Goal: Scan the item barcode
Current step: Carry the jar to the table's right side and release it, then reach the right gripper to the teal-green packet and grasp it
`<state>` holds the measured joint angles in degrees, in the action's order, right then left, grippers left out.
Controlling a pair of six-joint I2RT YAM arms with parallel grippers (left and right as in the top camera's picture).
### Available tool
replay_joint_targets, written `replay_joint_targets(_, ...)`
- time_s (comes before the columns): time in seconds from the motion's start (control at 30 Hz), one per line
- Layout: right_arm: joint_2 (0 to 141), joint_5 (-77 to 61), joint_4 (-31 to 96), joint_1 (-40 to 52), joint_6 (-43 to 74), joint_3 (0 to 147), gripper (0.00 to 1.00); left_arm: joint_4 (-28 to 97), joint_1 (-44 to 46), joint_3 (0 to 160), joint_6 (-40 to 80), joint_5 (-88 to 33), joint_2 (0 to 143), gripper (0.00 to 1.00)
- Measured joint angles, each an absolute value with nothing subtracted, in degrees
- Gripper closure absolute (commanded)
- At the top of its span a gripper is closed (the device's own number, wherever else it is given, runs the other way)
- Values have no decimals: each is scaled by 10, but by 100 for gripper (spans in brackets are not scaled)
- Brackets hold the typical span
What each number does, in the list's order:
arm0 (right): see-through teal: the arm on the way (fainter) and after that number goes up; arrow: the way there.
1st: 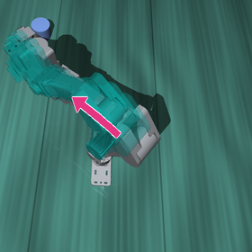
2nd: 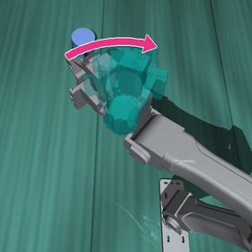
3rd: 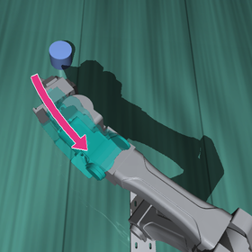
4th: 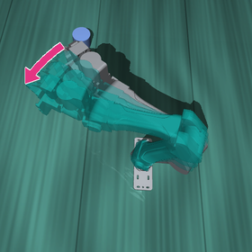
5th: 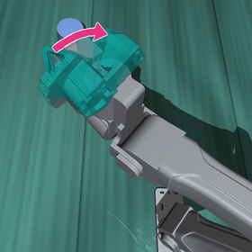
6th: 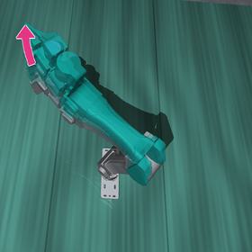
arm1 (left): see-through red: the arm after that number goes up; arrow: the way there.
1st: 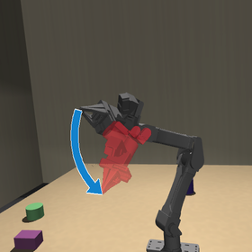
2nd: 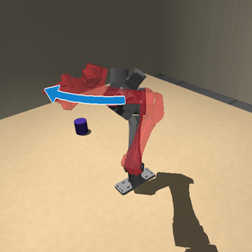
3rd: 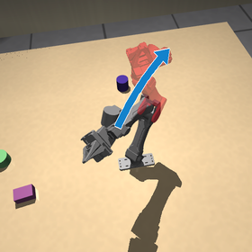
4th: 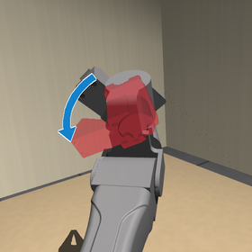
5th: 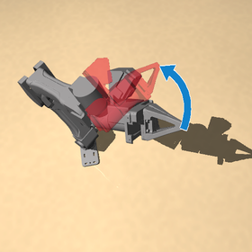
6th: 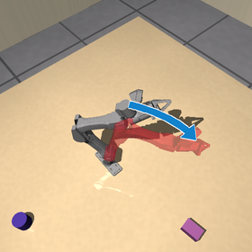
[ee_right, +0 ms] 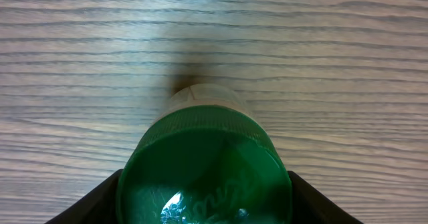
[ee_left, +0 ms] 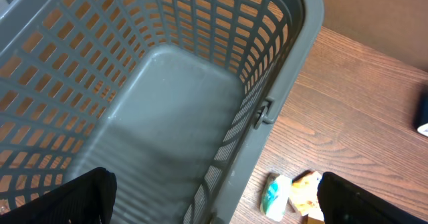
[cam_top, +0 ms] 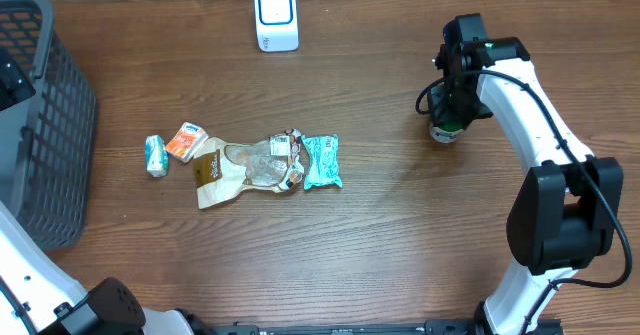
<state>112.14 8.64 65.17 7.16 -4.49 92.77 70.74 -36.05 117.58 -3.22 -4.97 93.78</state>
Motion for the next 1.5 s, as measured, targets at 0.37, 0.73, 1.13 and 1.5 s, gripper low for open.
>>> replay_joint_targets(0.37,1121,64,652,72,-45,928,25,707,-361,1176,-32,-50,938,0)
replay_joint_targets(0.73,1122,18,694,72,-45,941,0,707,-361,1176,-32,-50,938,0)
replay_joint_targets(1.13,1116,-279,762,89,-44,1158,0,707,-361,1176,-32,-50,938,0)
replay_joint_targets(1.5,1119,-334,607,232,68,954,96,707,-361,1176,-32,-50,938,1)
